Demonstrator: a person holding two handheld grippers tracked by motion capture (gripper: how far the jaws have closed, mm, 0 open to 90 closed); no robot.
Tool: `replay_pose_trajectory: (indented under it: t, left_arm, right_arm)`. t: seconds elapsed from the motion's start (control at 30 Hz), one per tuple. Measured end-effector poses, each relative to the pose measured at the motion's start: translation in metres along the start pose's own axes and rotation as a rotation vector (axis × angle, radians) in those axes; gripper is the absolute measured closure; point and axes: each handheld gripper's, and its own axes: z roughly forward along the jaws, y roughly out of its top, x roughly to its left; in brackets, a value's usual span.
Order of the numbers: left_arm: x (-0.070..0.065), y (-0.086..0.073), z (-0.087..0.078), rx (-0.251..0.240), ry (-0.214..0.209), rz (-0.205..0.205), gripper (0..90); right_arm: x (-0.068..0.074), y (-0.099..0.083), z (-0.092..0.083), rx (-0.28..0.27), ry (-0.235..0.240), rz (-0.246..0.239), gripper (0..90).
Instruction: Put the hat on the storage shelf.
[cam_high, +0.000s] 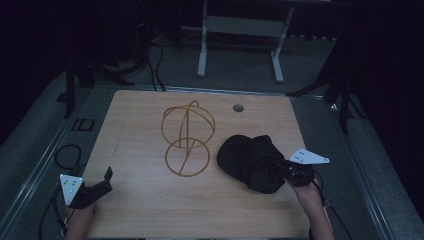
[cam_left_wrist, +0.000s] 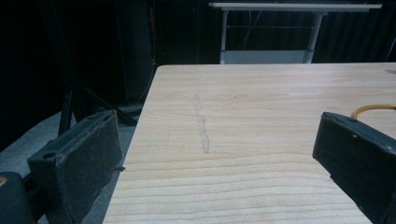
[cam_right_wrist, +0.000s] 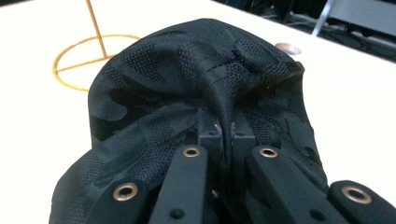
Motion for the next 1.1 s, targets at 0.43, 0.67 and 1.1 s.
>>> replay_pose_trajectory:
  t: [0.43, 0.67, 1.1]
  left_arm:
    - [0.000, 0.000, 0.000, 0.001, -0.001, -0.001, 1.8]
    - [0.001, 0.000, 0.000, 0.002, -0.001, -0.004, 1.8]
    - [0.000, 0.000, 0.000, 0.003, -0.001, -0.004, 1.7]
  right_arm:
    - [-0.001, 0.033, -0.026, -0.084, -0.038, 0.008, 87.8]
    - [0.000, 0.056, -0.044, -0.136, -0.063, 0.013, 87.9]
    - [-0.002, 0.098, -0.079, -0.244, -0.096, -0.012, 87.8]
